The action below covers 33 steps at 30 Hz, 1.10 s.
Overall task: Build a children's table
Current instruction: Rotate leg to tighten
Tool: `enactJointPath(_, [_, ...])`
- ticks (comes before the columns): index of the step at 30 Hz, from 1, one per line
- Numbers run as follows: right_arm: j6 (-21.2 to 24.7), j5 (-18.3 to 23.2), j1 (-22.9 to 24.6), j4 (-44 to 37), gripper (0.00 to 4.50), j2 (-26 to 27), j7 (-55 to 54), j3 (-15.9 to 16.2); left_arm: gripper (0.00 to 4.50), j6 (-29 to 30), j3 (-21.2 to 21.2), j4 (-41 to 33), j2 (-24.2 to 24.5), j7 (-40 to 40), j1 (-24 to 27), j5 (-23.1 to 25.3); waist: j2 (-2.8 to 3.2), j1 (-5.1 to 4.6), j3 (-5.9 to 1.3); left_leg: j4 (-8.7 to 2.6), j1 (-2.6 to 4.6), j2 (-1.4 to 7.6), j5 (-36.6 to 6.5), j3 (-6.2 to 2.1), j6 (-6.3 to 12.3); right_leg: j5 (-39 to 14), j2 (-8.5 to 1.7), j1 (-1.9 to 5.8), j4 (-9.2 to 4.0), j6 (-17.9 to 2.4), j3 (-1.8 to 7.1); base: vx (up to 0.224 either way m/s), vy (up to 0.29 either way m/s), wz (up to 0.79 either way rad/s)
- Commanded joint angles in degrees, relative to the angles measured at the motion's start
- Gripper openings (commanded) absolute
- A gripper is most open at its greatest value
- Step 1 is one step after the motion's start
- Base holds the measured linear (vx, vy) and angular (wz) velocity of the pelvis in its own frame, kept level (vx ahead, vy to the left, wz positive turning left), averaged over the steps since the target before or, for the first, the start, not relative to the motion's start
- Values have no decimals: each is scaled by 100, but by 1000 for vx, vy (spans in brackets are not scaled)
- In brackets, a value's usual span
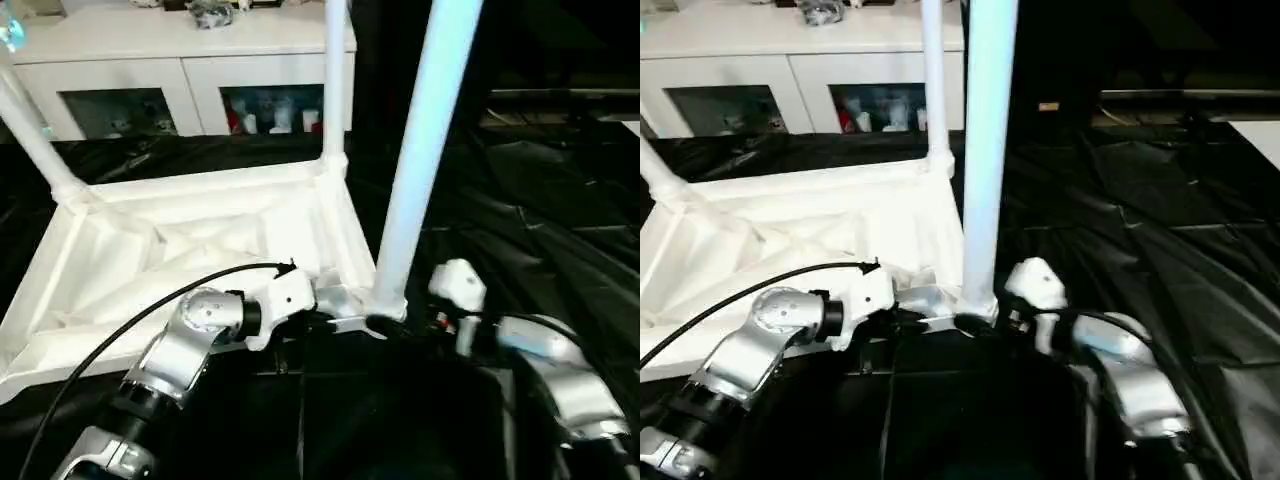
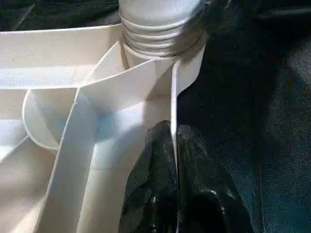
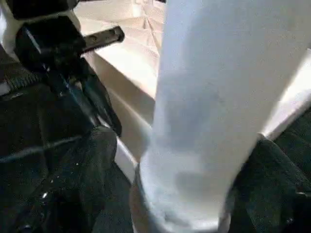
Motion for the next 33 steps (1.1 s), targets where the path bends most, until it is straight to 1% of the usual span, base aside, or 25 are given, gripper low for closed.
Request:
enactJointPath(1, [-36, -39, -68, 78, 371, 26, -21, 10, 0, 132, -204, 295, 32, 69, 126, 117, -70, 33, -323, -435, -83, 400, -190, -149, 713, -848, -490, 343, -336, -1661, 269, 0, 0, 0])
enactJointPath(3, [-71, -58, -97, 137, 371, 43, -27, -1, 0, 127, -195, 301, 45, 70, 118, 114, -72, 66, -325, -424, -93, 396, -80, -139, 783, -655, -497, 355, -317, -1715, 270, 0, 0, 0])
enactJointPath(8, [-145, -95, -130, 263, 371, 33, -47, -7, 0, 113, -187, 314, 69, 71, 126, 104, -85, 68, -315, -431, -93, 390, -225, -136, 714, -947, -498, 360, -343, -1665, 268, 0, 0, 0])
enactJointPath(9, [-166, -99, -131, 283, 345, 23, -44, -2, 0, 109, -192, 315, 72, 76, 127, 104, -76, 71, -317, -431, -88, 391, -232, -138, 698, -950, -500, 360, -342, -1661, 269, 0, 0, 0])
enactJointPath(10, [-206, -128, -133, 311, 345, 1, -38, 14, 0, 109, -197, 313, 75, 81, 129, 101, -79, 69, -321, -427, -90, 390, -220, -137, 699, -928, -501, 363, -340, -1661, 271, 0, 0, 0])
enactJointPath(12, [-248, -166, -131, 354, 326, -20, -29, 33, 0, 108, -204, 307, 82, 90, 132, 90, -78, 72, -328, -424, -82, 395, -151, -138, 714, -806, -493, 359, -321, -1677, 268, 0, 0, 0])
enactJointPath(14, [-249, -160, -132, 365, 300, -15, -35, 27, 0, 106, -204, 306, 85, 91, 134, 87, -81, 70, -326, -420, -90, 391, -119, -136, 753, -740, -493, 362, -317, -1696, 267, 0, 0, 0])
enactJointPath(19, [-263, -130, -155, 407, 265, 11, -33, 8, 0, 101, -203, 309, 91, 86, 135, 80, -80, 74, -332, -415, -89, 389, -130, -136, 760, -802, -496, 369, -320, -1690, 267, 0, 0, 0])
enactJointPath(26, [-337, -189, -130, 513, 260, 22, -1, 82, 0, 106, -206, 314, 120, 78, 148, 66, -86, 75, -336, -408, -90, 386, -80, -134, 797, -744, -497, 366, -309, -1709, 262, 0, 0, 0])
enactJointPath(29, [-360, -233, -89, 561, 259, 47, -39, 116, 0, 114, -203, 314, 118, 84, 160, 59, -90, 73, -327, -410, -95, 385, -90, -134, 799, -784, -496, 367, -316, -1699, 261, 0, 0, 0])
enactJointPath(30, [-353, -261, -79, 629, 259, 116, -183, 88, 0, 133, -193, 326, 94, 115, 167, 52, -96, 69, -322, -411, -98, 383, -91, -133, 806, -792, -492, 366, -317, -1690, 262, 0, 0, 0])
enactJointPath(32, [-343, -297, -87, 755, 259, 275, -498, 9, 0, 168, -173, 353, 46, 172, 167, 36, -89, 63, -317, -416, -92, 382, -124, -132, 790, -864, -492, 358, -327, -1680, 261, 0, 0, 0])
enactJointPath(33, [-325, -332, -103, 890, 259, 480, -887, -87, 0, 243, -128, 429, -62, 307, 140, 18, -84, 39, -283, -436, -99, 380, -274, -130, 737, -1083, -492, 342, -358, -1650, 262, 0, 0, 0])
